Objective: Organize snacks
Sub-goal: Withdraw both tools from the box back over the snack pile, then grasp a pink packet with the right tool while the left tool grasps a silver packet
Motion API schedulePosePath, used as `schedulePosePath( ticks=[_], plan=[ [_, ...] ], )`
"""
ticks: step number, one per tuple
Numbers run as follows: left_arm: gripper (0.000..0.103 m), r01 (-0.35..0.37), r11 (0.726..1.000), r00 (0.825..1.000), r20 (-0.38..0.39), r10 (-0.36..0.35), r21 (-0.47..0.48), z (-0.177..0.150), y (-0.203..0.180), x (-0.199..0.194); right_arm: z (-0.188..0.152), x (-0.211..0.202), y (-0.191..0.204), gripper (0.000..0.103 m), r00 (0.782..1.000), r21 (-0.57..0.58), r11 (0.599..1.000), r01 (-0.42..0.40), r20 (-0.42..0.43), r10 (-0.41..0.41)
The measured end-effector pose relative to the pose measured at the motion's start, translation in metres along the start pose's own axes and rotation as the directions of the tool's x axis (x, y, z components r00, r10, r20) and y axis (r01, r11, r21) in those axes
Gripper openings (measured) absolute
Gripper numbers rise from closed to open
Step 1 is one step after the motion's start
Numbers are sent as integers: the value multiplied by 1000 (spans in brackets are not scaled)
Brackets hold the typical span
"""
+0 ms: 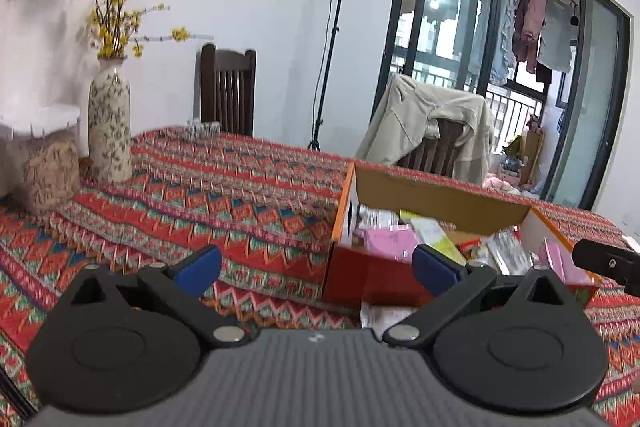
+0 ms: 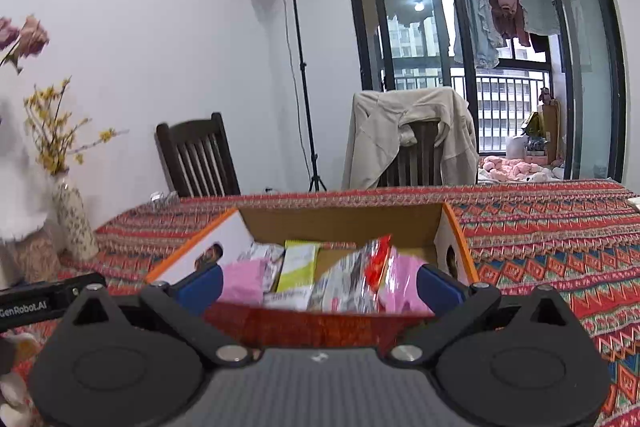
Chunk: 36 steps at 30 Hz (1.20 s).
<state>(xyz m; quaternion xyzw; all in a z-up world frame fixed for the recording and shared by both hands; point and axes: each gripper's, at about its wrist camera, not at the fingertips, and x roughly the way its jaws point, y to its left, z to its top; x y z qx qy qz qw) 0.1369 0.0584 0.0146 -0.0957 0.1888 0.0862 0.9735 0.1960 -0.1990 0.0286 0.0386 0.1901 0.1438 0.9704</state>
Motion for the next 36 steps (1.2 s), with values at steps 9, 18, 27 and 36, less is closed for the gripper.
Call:
schedulePosePath(
  ticks=[9,18,27,36],
  plan=[
    [103,22,999,997,-77,-19,27,-27,7,6,-34,-8,0,103,996,-2,1000,18,-90,-18],
    [103,80,997,989,-123,-81,-15,-40,18,17,-61,-2,-2,103,977,-15,1000,26,-212,-28],
    [103,90,996,984,-153,-87,10,-46,18,7,-70,8,35,89,959,-121,989,-86,-279,49],
    [103,136,990,980,-148,-132,21,-53,16,9,-83,15,60,60,961,-268,960,-79,-275,2]
  ],
)
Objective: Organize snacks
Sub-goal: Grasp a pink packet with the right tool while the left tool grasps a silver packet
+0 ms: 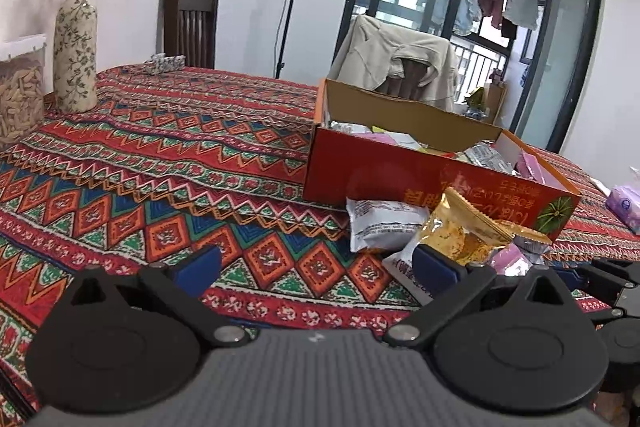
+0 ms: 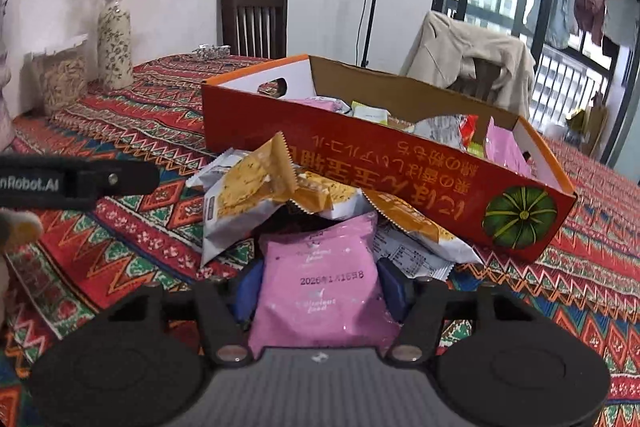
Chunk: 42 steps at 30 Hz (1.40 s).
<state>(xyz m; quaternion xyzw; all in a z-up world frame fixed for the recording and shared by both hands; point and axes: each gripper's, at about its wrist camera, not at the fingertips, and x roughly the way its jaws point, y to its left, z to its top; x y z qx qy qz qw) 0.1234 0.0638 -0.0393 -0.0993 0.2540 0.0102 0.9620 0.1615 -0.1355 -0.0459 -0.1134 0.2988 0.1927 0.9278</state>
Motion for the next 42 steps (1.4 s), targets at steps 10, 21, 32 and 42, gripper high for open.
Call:
schedulePosePath(
  ticks=[10,21,32,42],
  plan=[
    [103,5,1000,1000,2,-5,4,-1,0,0,0,-12,-9,60,999,35,999,-26,49,24],
    [103,-21,1000,1000,-7,21,8,0,-1,3,5,-50,-41,59,983,130,990,-45,183,20],
    [103,-34,995,999,-38,38,91,4,-25,2,7,-61,-95,30,980,240,968,-77,198,29],
    [103,-15,992,998,-54,22,128,2,-46,3,-31,-30,-77,69,992,209,971,-114,-28,122]
  ],
)
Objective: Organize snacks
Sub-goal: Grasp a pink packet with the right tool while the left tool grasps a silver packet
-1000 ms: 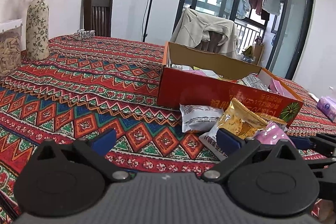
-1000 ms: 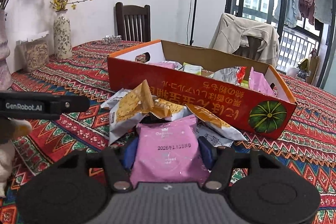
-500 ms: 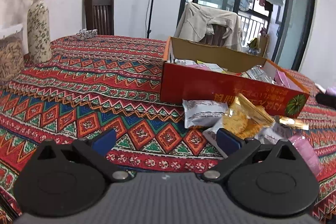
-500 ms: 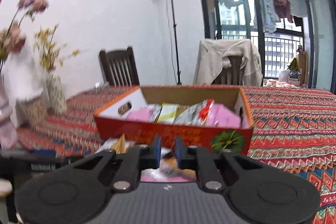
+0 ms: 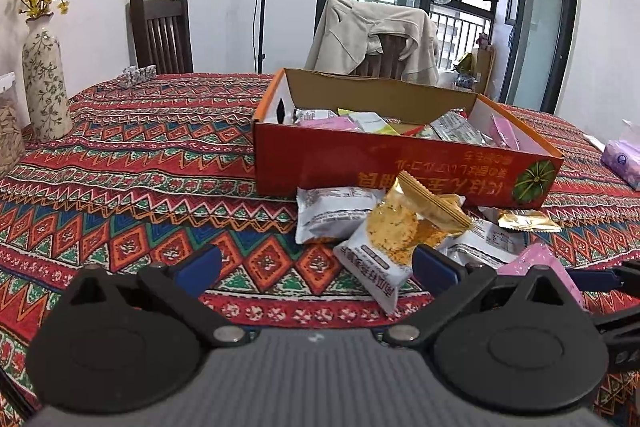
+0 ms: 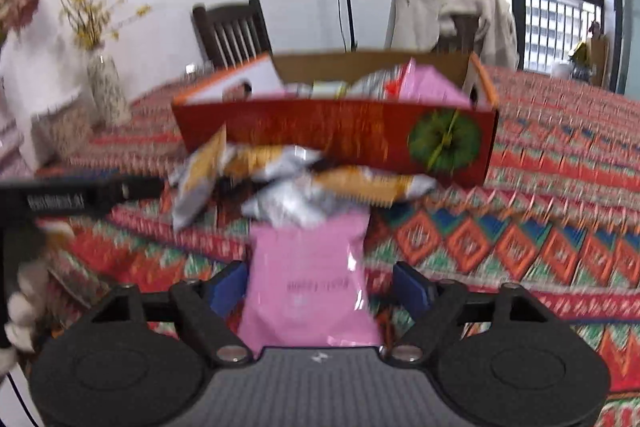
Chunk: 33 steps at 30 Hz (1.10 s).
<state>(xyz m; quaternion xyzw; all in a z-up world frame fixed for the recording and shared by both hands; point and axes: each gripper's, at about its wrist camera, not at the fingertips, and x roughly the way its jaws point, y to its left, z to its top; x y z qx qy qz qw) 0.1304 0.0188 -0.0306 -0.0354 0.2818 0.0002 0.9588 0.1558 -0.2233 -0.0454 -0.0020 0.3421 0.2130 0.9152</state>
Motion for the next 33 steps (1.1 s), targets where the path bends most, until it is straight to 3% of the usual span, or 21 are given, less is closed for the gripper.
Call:
schedulePosePath(
  ticks=[1,12,18,23,25,29,33],
  plan=[
    [103,0,1000,1000,-1,0,4,0,-1,0,-2,-1,3,59,1000,-15,1000,8,13,-8],
    [103,17,998,999,-44,-14,64,1,-25,14,6,-40,-11,59,980,22,1000,-17,198,12],
    [102,-63,991,997,-27,66,122,3,-52,31,24,-43,-25,59,956,50,999,11,293,-25],
    [79,-85,989,995,-50,91,118,5,-61,44,31,-19,-42,59,945,120,992,-27,328,-14],
    [61,-85,990,994,-61,93,115,3,-60,46,29,-10,-48,59,952,157,986,-50,307,-1],
    [53,-101,990,992,-67,108,96,3,-57,48,24,-11,-55,59,948,182,981,-62,319,0],
    [39,-103,992,991,-76,109,75,4,-53,48,21,-9,-53,59,951,172,983,-58,309,2]
  ],
)
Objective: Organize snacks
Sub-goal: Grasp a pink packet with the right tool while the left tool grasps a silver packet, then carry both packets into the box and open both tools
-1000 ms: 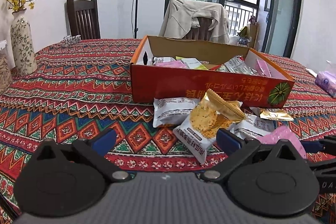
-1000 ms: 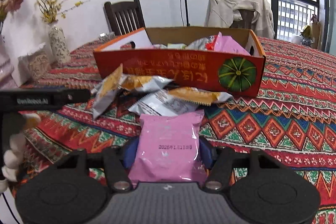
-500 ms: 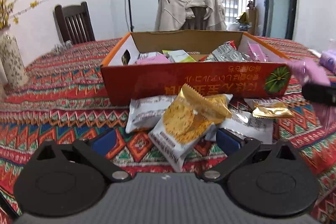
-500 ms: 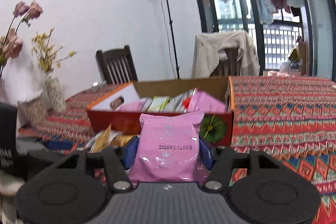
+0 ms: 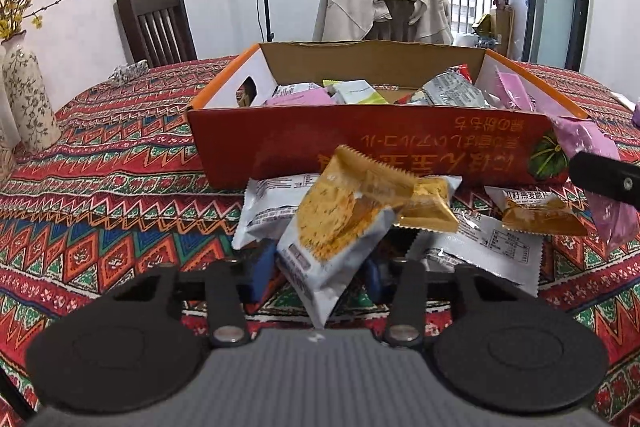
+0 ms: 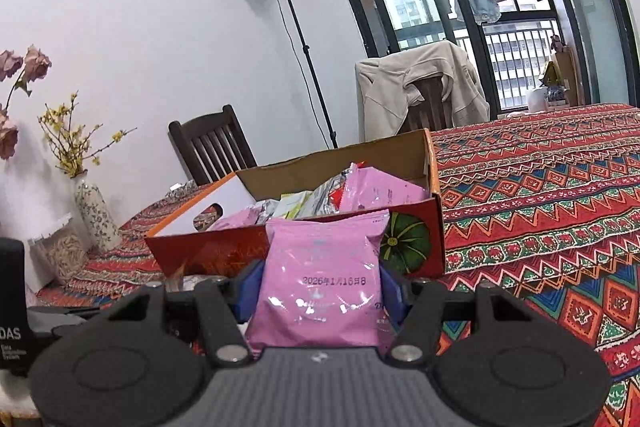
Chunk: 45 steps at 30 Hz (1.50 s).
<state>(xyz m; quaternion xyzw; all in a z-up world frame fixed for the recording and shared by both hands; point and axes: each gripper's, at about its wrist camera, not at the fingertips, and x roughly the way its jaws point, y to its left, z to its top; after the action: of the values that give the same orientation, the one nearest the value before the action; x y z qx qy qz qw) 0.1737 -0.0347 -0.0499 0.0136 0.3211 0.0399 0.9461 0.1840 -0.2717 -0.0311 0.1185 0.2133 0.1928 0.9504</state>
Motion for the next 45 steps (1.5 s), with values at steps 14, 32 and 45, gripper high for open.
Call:
schedulePosePath(
  ticks=[14,32,45],
  plan=[
    [19,-10,1000,1000,16,10,25,1,-13,-10,-2,-6,5,60,999,-10,999,-35,19,36],
    [14,14,999,993,114,-17,31,3,-13,-44,-3,-9,5,60,999,-14,999,-29,33,29],
    [14,63,998,969,241,-61,3,50,0,-61,43,-23,37,60,987,-79,997,14,159,-1]
  ],
)
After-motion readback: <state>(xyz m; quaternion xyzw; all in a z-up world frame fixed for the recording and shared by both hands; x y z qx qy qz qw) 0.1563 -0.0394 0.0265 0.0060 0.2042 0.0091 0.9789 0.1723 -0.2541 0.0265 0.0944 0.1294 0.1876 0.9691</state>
